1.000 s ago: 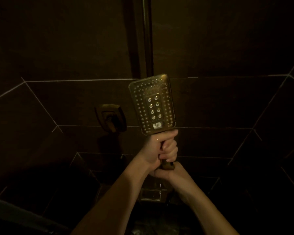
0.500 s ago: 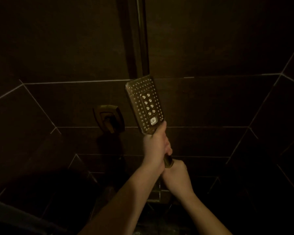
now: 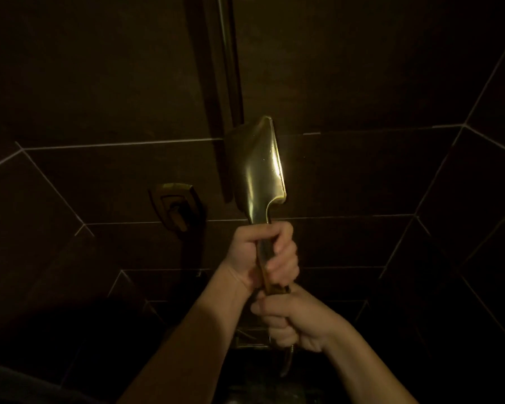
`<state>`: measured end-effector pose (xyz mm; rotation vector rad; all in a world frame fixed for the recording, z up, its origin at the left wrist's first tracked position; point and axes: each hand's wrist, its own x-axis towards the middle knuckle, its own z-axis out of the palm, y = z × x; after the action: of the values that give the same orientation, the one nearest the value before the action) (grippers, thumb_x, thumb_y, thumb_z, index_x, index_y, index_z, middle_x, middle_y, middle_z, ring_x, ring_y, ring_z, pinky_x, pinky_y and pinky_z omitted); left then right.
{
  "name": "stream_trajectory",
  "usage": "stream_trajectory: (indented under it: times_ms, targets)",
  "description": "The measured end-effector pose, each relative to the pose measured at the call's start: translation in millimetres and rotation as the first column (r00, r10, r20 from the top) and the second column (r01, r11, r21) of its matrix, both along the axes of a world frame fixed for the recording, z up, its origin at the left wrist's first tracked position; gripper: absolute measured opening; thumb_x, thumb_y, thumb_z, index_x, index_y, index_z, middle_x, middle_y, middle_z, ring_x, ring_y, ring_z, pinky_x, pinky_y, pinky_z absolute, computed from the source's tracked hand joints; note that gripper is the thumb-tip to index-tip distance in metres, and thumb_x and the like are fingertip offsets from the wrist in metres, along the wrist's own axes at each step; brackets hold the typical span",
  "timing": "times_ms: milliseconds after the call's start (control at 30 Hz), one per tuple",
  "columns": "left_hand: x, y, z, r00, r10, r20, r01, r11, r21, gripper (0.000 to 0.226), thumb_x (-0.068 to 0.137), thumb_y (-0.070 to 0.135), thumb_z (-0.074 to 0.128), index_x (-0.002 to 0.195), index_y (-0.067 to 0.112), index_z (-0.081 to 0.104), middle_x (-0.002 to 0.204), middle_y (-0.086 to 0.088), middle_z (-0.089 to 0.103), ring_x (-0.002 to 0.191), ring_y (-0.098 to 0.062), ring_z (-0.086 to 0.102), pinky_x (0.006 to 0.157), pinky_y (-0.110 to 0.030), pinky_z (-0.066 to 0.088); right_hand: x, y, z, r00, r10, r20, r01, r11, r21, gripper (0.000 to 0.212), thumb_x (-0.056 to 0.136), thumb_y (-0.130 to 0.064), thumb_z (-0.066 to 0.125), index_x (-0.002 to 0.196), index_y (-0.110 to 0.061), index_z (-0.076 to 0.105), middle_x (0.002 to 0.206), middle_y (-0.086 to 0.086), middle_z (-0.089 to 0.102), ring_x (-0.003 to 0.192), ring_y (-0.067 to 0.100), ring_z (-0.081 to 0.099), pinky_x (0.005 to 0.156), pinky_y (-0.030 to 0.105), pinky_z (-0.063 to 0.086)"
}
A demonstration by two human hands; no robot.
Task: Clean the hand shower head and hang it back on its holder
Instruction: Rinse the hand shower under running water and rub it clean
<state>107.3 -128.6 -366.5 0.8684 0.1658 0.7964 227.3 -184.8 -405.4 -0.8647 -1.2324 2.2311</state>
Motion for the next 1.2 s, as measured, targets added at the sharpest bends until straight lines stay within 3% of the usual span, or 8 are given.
stream_trajectory:
  times_ms: [100, 200, 367, 567, 767, 900, 1067, 1200]
  targets:
    - [3.7, 4.1, -8.4, 0.998, 0.007, -0.062, -0.013, 0.995, -0.1, 0.049, 0.093, 0.023, 0.063, 0.052, 0.018, 0.037, 0.039, 0.005, 0.029, 0.03, -0.01, 0.027, 0.037, -0.022, 0.024, 0.7, 0.2, -1.9, 1.0, -0.029, 0.01, 0.029, 0.999, -0.024, 0.034, 0.089, -0.008, 0.056, 0.06, -0.022, 0.046, 0.047, -0.004, 0.033, 0.036, 0.006, 0.024, 0.041, 0.025, 0.009]
    - [10.1, 5.1, -13.8, 0.948, 0.202, -0.247, -0.243, 0.958, -0.152, 0.051, 0.09, 0.025, 0.063, 0.048, 0.02, 0.035, 0.036, 0.007, 0.03, 0.028, -0.007, 0.028, 0.036, -0.02, 0.02, 2.0, 2.3, -8.4, 0.974, -0.199, 0.11, 0.198, 0.98, 0.027, 0.024, 0.087, -0.002, 0.053, 0.068, -0.016, 0.048, 0.05, 0.001, 0.033, 0.038, 0.009, 0.028, 0.04, 0.025, 0.014]
    - [27.3, 0.9, -13.2, 0.703, 0.529, -0.476, -0.665, 0.725, -0.178, 0.053, 0.094, 0.021, 0.062, 0.046, 0.02, 0.04, 0.04, 0.004, 0.031, 0.033, -0.011, 0.027, 0.038, -0.022, 0.023, 0.2, 12.2, -17.9, 0.854, -0.388, 0.345, 0.293, 0.909, 0.297, 0.009, 0.087, -0.015, 0.062, 0.081, -0.009, 0.064, 0.059, 0.003, 0.051, 0.047, 0.013, 0.045, 0.045, 0.023, 0.033]
    - [43.0, -3.1, -16.4, 0.455, 0.675, -0.581, -0.866, 0.488, -0.111, 0.038, 0.099, 0.026, 0.062, 0.063, 0.02, 0.051, 0.047, 0.006, 0.04, 0.041, -0.01, 0.036, 0.045, -0.026, 0.033, -7.2, 12.9, -28.6, 0.669, -0.613, 0.42, 0.369, 0.765, 0.528, 0.019, 0.091, -0.015, 0.061, 0.074, -0.011, 0.067, 0.066, 0.006, 0.07, 0.051, 0.009, 0.06, 0.05, 0.023, 0.046]
    - [19.1, 3.7, -14.0, 0.762, 0.532, -0.37, -0.619, 0.766, -0.174, 0.031, 0.085, 0.017, 0.071, 0.058, 0.023, 0.056, 0.057, 0.001, 0.045, 0.053, -0.014, 0.045, 0.058, -0.029, 0.042, 11.7, 25.1, -19.3, 0.833, -0.437, 0.34, 0.273, 0.858, 0.435, 0.008, 0.087, -0.009, 0.062, 0.079, -0.007, 0.061, 0.061, 0.001, 0.053, 0.052, 0.011, 0.048, 0.05, 0.022, 0.038]
    - [12.6, 13.5, -1.5, 0.779, 0.54, -0.319, -0.601, 0.788, -0.132, 0.035, 0.085, 0.037, 0.074, 0.061, 0.022, 0.053, 0.051, 0.005, 0.042, 0.046, -0.01, 0.041, 0.052, -0.026, 0.039, 12.1, 27.4, -9.1, 0.916, -0.353, 0.19, 0.255, 0.879, 0.403, 0.006, 0.087, -0.01, 0.065, 0.09, -0.006, 0.062, 0.064, 0.003, 0.049, 0.05, 0.01, 0.044, 0.046, 0.022, 0.033]
    - [7.4, 17.4, 11.5, 0.726, 0.585, -0.361, -0.624, 0.781, 0.011, 0.038, 0.075, 0.052, 0.074, 0.062, 0.019, 0.058, 0.057, 0.001, 0.053, 0.055, -0.014, 0.056, 0.063, -0.033, 0.05, 9.1, 27.2, -8.4, 0.865, -0.457, 0.206, 0.328, 0.826, 0.458, 0.01, 0.089, -0.014, 0.065, 0.084, -0.006, 0.064, 0.061, -0.003, 0.053, 0.052, 0.007, 0.049, 0.054, 0.022, 0.04]
    - [1.3, 18.0, 3.3, 0.891, 0.414, -0.186, -0.418, 0.908, 0.015, 0.042, 0.066, 0.05, 0.089, 0.072, 0.013, 0.071, 0.081, -0.01, 0.073, 0.088, -0.027, 0.074, 0.077, -0.043, 0.061, 11.5, 23.9, -7.4, 0.921, -0.334, 0.201, 0.24, 0.892, 0.383, 0.014, 0.088, -0.019, 0.065, 0.087, -0.005, 0.063, 0.058, 0.001, 0.044, 0.045, 0.011, 0.04, 0.045, 0.023, 0.028]
